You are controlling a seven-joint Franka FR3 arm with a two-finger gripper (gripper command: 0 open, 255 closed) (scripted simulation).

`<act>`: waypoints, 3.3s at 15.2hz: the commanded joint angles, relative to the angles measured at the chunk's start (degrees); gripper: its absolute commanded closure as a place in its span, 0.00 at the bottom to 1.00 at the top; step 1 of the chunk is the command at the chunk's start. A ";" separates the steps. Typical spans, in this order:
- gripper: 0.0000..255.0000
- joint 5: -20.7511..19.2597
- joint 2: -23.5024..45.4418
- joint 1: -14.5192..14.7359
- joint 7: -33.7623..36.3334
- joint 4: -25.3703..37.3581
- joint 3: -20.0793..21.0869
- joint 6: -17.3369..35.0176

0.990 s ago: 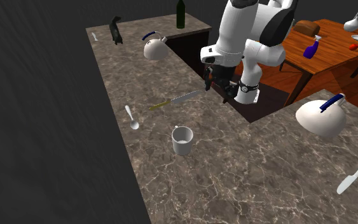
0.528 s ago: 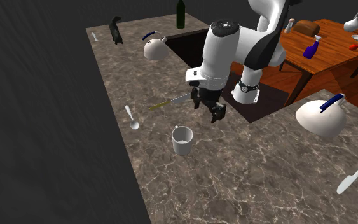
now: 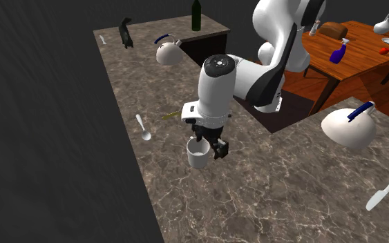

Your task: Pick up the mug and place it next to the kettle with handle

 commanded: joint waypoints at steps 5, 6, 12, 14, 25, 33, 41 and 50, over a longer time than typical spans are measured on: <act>0.00 -0.06 3.93 -0.11 0.02 1.00 -0.12 3.02; 0.00 -0.08 4.20 -0.13 0.04 0.61 -0.13 3.67; 0.00 -0.12 4.64 -0.15 0.06 0.02 -0.16 4.69; 0.00 -0.12 4.64 -0.15 0.06 0.02 -0.16 4.69; 1.00 -0.12 4.64 -0.15 0.06 0.03 -0.16 4.68; 1.00 0.05 2.70 -0.15 -0.19 2.61 -0.09 0.17; 1.00 0.20 1.13 -0.14 -0.47 6.49 -0.04 -5.27; 1.00 0.32 0.30 -0.08 -0.77 12.20 -0.01 -11.80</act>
